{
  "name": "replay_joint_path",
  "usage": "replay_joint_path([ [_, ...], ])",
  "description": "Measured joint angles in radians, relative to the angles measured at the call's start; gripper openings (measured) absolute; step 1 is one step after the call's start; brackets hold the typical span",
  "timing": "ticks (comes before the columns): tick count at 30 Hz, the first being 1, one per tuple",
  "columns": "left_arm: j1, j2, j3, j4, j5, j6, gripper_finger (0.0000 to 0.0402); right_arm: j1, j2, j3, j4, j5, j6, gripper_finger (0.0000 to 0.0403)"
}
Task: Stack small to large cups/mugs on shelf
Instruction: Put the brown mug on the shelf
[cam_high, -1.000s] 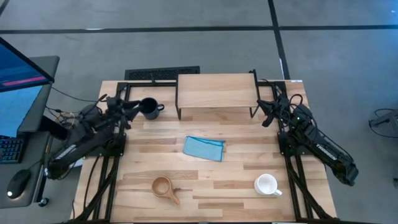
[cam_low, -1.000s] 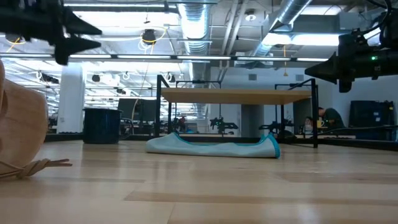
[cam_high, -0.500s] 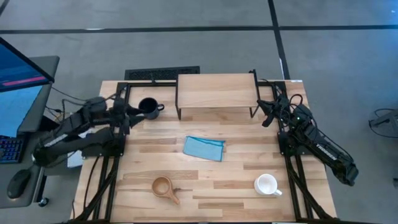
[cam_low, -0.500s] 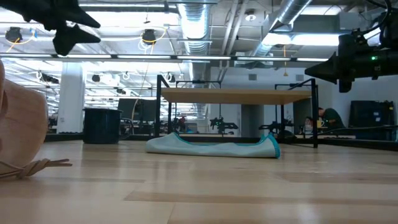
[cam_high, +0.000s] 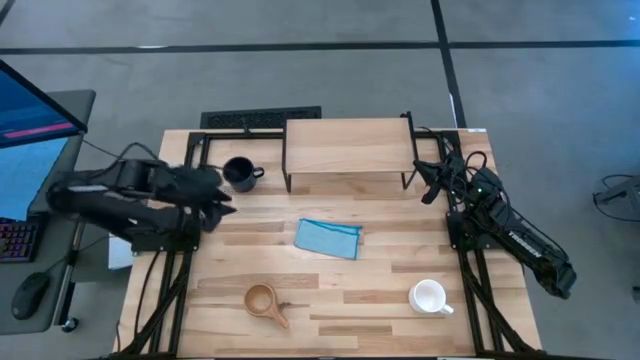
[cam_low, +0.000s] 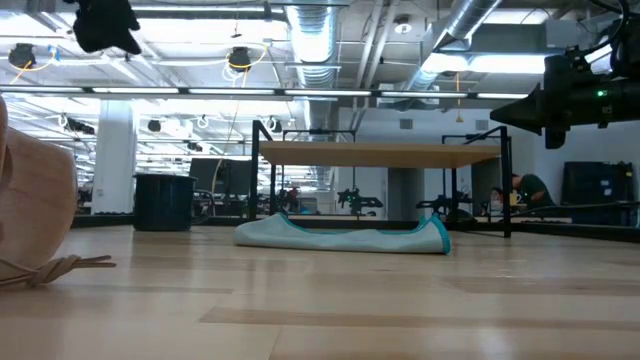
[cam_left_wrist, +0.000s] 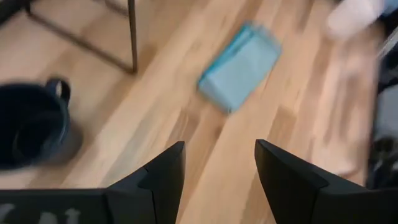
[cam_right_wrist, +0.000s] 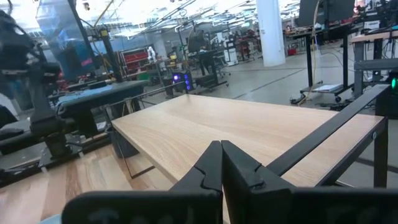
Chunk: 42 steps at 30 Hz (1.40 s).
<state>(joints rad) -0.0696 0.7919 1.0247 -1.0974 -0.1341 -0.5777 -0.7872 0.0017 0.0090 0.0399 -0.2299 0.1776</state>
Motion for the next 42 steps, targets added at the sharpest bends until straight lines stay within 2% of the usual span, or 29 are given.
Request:
replay_joint_path([
  [4, -0.136, 0.156, 0.088, -0.105, -0.058, -0.109, 0.0185, 0.000, 0.000, 0.000, 0.000, 0.000, 0.000, 0.0026],
  [9, -0.266, 0.307, 0.155, -0.133, -0.064, -0.214, 0.0185, 0.000, 0.000, 0.000, 0.000, 0.000, 0.000, 0.0026],
  [16, -0.370, 0.464, 0.191, -0.117, -0.054, -0.315, 0.0185, 0.000, 0.000, 0.000, 0.000, 0.000, -0.001, 0.0026],
  [23, -0.417, 0.579, 0.191, -0.116, 0.051, -0.424, 0.0185, 0.000, 0.000, 0.000, 0.000, 0.000, -0.001, 0.0025],
  [29, -0.426, 0.652, 0.191, -0.088, 0.134, -0.439, 0.0185, 0.000, 0.000, 0.000, 0.000, 0.000, -0.001, 0.0026],
  [37, -0.423, 0.689, 0.186, 0.097, 0.149, -0.411, 0.0185, 0.000, 0.000, 0.000, 0.000, 0.000, -0.001, 0.0025],
  [42, -0.430, 0.717, 0.185, 0.125, 0.154, -0.454, 0.0185, 0.000, 0.005, 0.000, 0.000, 0.000, -0.001, 0.0027],
])
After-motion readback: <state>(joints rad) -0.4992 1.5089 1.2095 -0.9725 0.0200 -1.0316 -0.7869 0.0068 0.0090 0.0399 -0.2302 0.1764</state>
